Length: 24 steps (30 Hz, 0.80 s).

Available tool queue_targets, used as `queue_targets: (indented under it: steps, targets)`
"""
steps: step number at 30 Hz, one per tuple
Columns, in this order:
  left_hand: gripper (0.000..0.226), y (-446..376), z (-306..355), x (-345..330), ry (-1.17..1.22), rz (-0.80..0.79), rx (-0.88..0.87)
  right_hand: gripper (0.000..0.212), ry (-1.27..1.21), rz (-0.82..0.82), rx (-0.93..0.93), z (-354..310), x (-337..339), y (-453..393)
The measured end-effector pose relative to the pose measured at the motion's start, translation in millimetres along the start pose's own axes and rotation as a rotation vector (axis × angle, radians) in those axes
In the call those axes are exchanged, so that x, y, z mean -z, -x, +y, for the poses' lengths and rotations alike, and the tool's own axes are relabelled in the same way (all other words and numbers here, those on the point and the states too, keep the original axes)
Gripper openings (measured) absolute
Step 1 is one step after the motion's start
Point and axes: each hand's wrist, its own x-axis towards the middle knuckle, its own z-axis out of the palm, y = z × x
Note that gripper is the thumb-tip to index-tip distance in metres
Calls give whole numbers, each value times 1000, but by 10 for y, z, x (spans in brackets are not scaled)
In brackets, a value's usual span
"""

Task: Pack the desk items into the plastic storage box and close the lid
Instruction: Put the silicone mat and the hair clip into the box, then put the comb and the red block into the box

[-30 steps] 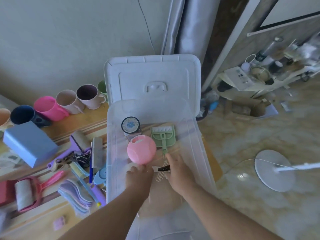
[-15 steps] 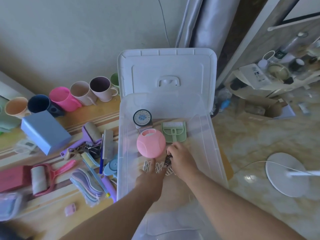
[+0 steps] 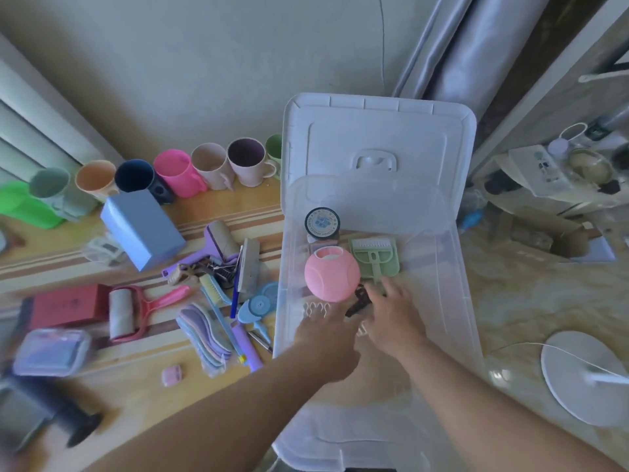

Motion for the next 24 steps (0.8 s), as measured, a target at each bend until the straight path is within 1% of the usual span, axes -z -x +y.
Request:
queue_targets:
  steps: [1,2,3,4,5,6,7,9,10,12,13,15,16,18,20,22,24]
  targets:
    - [64,134,-63,130,116,151,-159,66,-37,5,-13,-47,64,25]
    - [56,307,-165,258,230,313,-314,65,-82,48,-11,-113,133,49]
    - [47,483,-324,353,318,484,-421,62,-133,128,11,-194,204,66]
    - [41,640,-544,408,364,669,-451,57,-183,223,48,-286,284,84]
    - [36,776,-814,424,382,833,-388,52,-227,316,86,-393,368,101]
    - [34,900,-1111,411,401,936,-248,49,-265,397,116,-525,463,118]
    - [33,1006,-1425,367,424,970,-67,47,-300,459,142,-682,560,135]
    - [33,1183,-2049,167,450,888,281,43,-350,562,245,-1046,705,179]
    - [33,1270,-2331,42,454,835,404,41,-358,615,326,-1252,741,201]
    - [34,1438,-2828,-200,458,809,553,35,-361,661,483,-1682,736,243]
    - [36,1502,-3041,-287,460,817,603,34,-362,657,544,-1897,690,254]
    - [50,1571,-3373,-361,451,783,698,38,-364,604,618,-2297,517,249]
    - [58,1571,-3500,-365,428,739,736,41,-355,560,633,-2480,392,236]
    - [69,1535,-3670,-344,352,626,754,45,-310,447,635,-2790,101,200]
    - [72,1480,-3724,-336,306,519,734,49,-232,277,600,-3013,-198,156]
    - [72,1429,-3743,-374,252,470,704,52,-109,107,536,-3154,-488,120]
    - [73,1383,-3763,-419,167,470,663,55,-11,16,466,-3221,-748,83]
